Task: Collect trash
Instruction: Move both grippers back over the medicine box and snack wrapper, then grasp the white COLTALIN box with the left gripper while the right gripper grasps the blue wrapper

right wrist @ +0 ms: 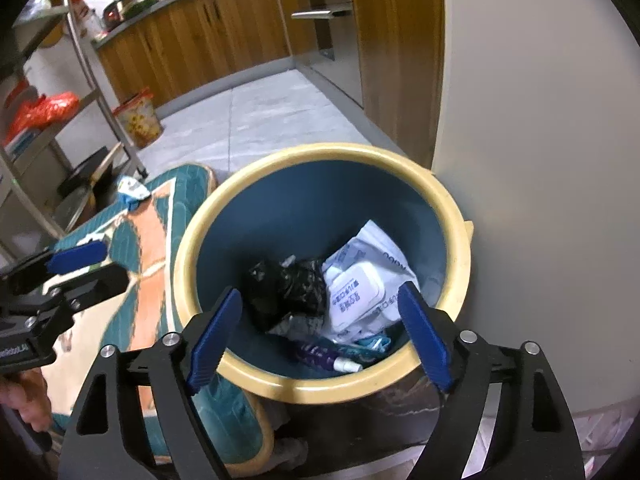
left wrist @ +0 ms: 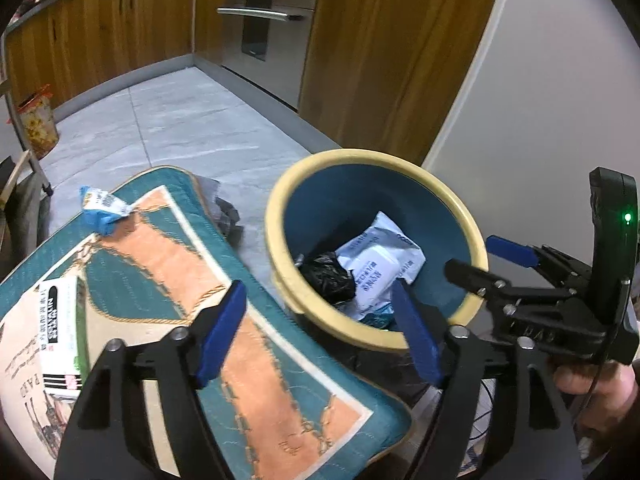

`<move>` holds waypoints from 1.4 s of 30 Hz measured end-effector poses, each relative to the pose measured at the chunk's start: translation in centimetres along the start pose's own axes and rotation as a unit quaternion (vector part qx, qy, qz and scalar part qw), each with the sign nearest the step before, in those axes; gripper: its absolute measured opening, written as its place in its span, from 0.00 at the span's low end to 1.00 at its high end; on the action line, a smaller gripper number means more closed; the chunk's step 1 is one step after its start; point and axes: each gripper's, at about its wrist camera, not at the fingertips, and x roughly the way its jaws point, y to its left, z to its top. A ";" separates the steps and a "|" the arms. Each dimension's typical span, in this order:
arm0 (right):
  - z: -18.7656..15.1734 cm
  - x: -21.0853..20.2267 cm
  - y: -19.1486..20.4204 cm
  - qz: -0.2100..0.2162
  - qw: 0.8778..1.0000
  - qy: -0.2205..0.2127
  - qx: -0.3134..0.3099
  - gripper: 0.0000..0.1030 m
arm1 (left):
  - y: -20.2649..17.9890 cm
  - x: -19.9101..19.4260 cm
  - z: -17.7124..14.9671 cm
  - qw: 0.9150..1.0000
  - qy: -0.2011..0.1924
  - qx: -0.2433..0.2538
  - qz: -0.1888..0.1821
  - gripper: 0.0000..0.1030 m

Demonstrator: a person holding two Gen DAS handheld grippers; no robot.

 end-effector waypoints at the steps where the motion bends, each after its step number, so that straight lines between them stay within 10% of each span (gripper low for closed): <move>1: 0.1 0.0 0.0 0.001 1.000 -0.002 0.006 0.82 | 0.3 -0.3 -0.1 1.000 -0.003 -0.001 0.005 0.78; 21: 2.0 1.1 7.8 0.084 0.996 -0.012 -0.007 0.85 | 16.1 -4.8 -4.3 0.979 -0.014 -0.115 0.169 0.90; 42: 5.2 10.3 21.1 0.143 0.979 0.038 -0.143 0.86 | 22.6 1.3 -7.3 0.973 0.071 -0.135 0.174 0.90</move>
